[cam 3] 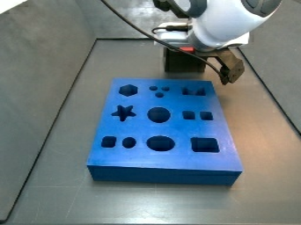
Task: Pick up the 3 prong object. Move up. Place the 3 prong object on the fixture. Regrasp the 3 prong object. Move to above the board. Insert the 3 prong object.
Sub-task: Move to above the board.
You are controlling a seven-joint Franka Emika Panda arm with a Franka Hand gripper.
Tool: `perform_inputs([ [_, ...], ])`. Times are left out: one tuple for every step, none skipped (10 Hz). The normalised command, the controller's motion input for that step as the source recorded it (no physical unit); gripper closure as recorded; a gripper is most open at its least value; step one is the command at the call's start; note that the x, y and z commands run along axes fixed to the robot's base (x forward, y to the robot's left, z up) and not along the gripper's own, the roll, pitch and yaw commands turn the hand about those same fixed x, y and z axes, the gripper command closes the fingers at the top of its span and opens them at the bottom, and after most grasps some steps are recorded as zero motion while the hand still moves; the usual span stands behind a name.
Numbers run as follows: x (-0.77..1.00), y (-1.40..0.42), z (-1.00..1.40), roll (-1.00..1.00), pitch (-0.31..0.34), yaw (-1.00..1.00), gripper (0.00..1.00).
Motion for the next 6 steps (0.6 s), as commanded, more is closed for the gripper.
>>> perform_inputs([
  [0.05, -0.05, 1.0, -0.06, -0.365, -0.01, 1.0],
  [0.05, -0.05, 1.0, -0.06, -0.361, -0.02, 1.0],
  [0.04, -0.04, 1.0, -0.06, -0.311, -0.08, 1.0],
  [0.03, -0.04, 1.0, -0.06, -0.267, -0.13, 1.0],
  [0.03, -0.04, 1.0, -0.07, -0.236, -0.16, 1.0],
  [0.02, -0.04, 1.0, -0.08, -0.169, -0.2, 1.0],
])
